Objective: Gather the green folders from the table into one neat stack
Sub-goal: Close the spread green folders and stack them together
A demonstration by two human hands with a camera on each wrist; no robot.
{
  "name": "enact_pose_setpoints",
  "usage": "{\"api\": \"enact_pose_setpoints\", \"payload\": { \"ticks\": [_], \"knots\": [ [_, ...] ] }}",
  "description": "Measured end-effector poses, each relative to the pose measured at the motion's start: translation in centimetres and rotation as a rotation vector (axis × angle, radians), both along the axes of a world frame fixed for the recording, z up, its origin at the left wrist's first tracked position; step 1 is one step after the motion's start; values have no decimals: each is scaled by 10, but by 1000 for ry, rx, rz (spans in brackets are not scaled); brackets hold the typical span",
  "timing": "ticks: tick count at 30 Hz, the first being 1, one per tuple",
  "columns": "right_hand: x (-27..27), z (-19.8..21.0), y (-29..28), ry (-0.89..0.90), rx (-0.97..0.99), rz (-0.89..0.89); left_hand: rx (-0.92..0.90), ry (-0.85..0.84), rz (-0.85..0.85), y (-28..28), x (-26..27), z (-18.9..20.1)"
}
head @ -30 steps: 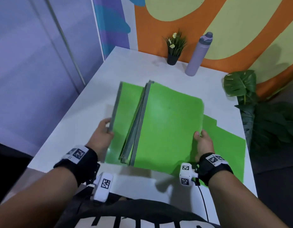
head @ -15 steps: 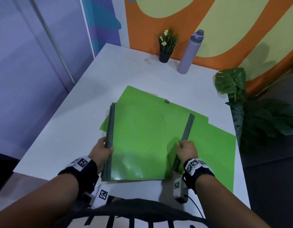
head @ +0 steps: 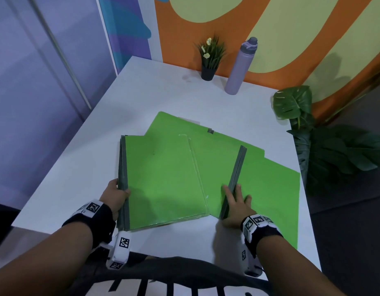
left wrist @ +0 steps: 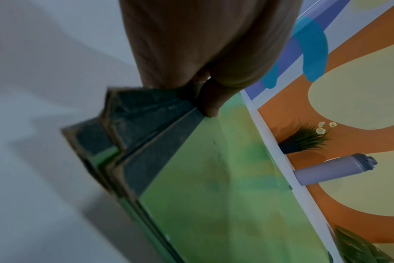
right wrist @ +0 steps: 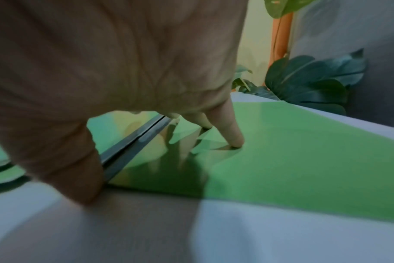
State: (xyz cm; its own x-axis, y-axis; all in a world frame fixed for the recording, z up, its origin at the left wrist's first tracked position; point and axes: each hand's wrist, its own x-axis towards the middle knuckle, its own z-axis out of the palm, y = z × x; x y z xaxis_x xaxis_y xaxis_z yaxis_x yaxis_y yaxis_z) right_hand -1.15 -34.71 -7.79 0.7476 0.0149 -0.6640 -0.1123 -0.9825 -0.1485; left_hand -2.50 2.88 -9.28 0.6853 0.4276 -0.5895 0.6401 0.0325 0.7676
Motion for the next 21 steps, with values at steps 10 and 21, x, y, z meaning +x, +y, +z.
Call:
{"api": "enact_pose_setpoints", "payload": {
  "ticks": [10, 21],
  "knots": [
    [14, 31, -12, -411, -50, 12, -72, -11, 46, 3, 6, -1],
    [47, 106, 15, -1211, 400, -375, -130, 2, 31, -1, 5, -1]
  ]
}}
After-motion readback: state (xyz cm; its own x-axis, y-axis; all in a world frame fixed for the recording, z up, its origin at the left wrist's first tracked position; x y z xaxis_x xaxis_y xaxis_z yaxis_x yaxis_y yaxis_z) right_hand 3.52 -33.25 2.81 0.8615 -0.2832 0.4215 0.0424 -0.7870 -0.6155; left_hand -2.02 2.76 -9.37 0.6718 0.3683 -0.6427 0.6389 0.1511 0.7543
